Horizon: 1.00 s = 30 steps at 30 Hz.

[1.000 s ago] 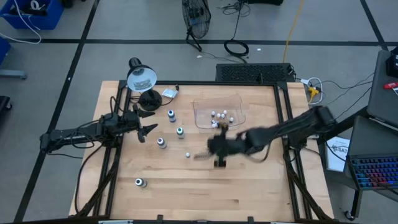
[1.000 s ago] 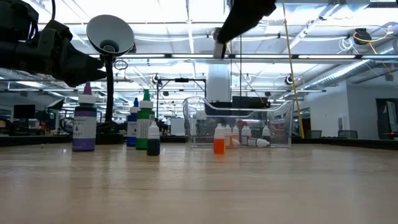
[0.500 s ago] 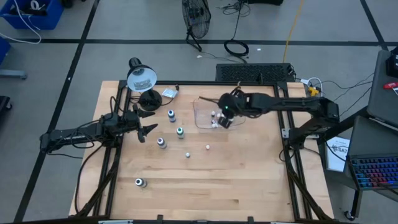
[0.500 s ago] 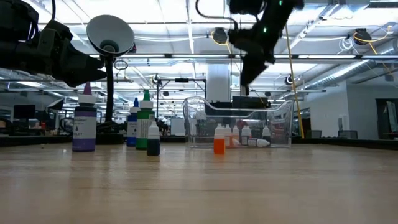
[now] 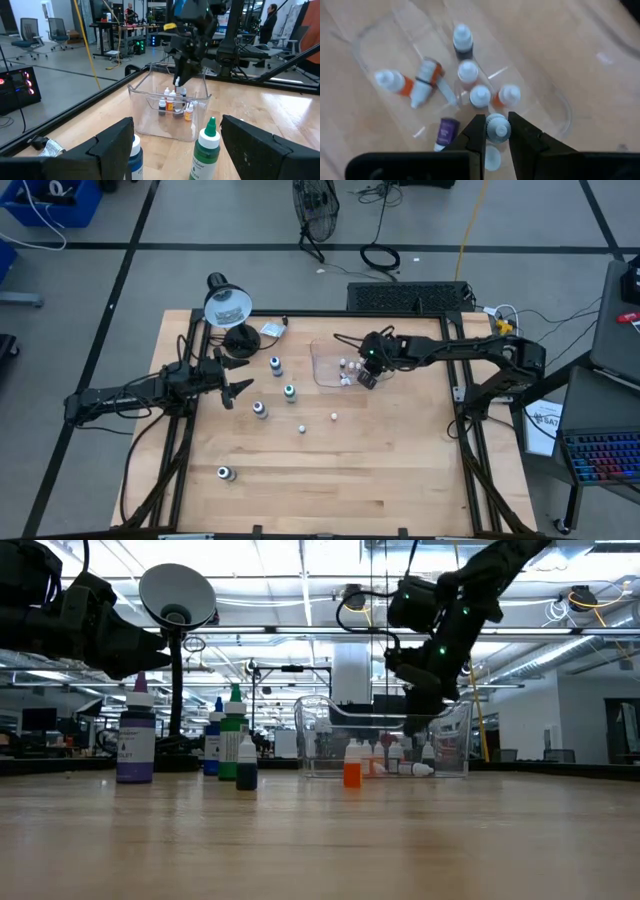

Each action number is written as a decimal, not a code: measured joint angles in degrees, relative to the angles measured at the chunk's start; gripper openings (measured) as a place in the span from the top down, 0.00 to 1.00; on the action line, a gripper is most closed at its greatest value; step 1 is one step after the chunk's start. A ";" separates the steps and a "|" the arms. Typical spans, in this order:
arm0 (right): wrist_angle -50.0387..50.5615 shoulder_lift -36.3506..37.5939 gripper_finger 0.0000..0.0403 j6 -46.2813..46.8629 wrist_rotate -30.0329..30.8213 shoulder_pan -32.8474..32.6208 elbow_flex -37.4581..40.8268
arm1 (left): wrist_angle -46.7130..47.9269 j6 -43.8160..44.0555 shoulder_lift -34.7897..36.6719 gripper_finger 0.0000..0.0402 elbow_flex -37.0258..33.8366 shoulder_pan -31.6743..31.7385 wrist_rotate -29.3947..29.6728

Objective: Pick & Place food coloring
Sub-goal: Put the black food coloring into the transparent bin

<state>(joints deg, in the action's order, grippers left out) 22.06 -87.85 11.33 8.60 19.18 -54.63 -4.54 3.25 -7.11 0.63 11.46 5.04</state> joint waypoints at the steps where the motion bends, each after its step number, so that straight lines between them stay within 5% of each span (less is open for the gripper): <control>1: -0.41 -0.04 0.89 -0.02 0.00 0.04 0.63 | 0.00 0.00 0.00 0.26 0.01 0.01 0.00; 26: -9.27 0.07 0.89 -1.78 -1.11 1.86 6.68 | 0.00 0.00 0.00 0.26 -0.01 0.00 0.00; 30: -9.44 0.07 0.80 -1.73 -1.17 1.86 6.73 | 0.00 0.00 0.01 0.26 0.00 0.01 0.00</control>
<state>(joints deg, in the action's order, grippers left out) 12.62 -87.79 9.60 7.44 21.04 -47.90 -4.54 3.25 -7.10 0.64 11.46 5.04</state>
